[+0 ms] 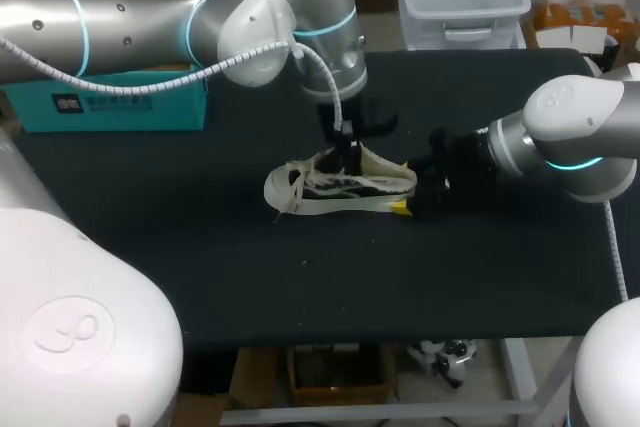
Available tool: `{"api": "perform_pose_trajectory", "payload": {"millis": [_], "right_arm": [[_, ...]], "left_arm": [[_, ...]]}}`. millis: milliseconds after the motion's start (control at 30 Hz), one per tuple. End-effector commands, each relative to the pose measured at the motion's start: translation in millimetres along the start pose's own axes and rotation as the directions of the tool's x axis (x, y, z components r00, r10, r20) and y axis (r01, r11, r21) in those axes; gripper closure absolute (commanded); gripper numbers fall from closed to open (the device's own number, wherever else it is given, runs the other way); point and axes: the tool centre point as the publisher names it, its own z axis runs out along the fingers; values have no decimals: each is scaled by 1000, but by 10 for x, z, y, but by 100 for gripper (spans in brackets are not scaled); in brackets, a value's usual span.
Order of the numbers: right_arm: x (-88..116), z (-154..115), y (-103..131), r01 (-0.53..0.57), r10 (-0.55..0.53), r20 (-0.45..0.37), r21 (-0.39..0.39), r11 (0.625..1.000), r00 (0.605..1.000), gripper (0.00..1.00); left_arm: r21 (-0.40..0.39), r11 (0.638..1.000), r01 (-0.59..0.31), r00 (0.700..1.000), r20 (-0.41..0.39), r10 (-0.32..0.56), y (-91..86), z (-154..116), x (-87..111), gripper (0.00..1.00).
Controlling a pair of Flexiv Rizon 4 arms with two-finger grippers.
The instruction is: Open the shoe tongue, take the insole out of the shoe, put the insole back into the shoe, and pack the shoe into the shoebox
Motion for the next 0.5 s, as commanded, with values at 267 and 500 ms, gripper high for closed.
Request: {"api": "perform_pose_trajectory", "payload": {"millis": [267,500], "right_arm": [[17,31,-17,0,0,0,0,1000,1000,100],[17,31,-17,0,0,0,0,1000,1000,100]], "left_arm": [[-53,999,-2,999,-35,0,13,256,-75,74],[-70,998,-2,997,-83,-4,59,373,-23,66]]}}
